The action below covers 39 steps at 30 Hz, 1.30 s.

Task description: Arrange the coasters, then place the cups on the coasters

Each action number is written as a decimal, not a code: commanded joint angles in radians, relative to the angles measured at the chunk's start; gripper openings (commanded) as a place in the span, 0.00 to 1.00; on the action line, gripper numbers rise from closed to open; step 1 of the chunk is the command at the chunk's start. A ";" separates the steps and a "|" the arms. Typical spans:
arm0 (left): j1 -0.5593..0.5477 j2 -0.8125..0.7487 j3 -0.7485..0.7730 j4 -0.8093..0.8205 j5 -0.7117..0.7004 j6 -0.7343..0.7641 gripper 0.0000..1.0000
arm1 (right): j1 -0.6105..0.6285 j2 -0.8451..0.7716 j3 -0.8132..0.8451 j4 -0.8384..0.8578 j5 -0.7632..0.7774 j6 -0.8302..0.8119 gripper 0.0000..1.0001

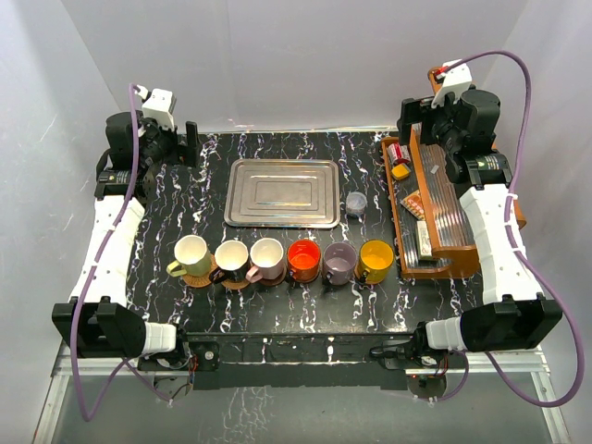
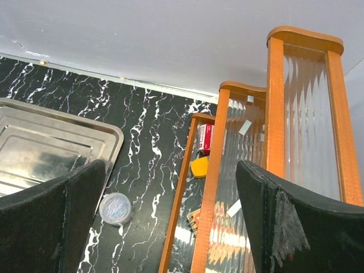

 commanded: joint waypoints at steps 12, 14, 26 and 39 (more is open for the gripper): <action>0.017 -0.020 0.000 -0.014 0.054 -0.002 0.99 | -0.004 -0.036 0.011 0.011 -0.057 -0.023 0.98; 0.019 -0.018 -0.004 -0.012 0.056 -0.002 0.99 | -0.005 -0.037 0.008 0.012 -0.059 -0.025 0.98; 0.019 -0.010 0.006 -0.020 0.061 0.010 0.99 | -0.005 -0.043 0.006 0.007 -0.069 -0.030 0.98; 0.019 -0.002 0.005 -0.016 0.071 0.011 0.99 | -0.005 -0.040 0.003 0.008 -0.067 -0.031 0.98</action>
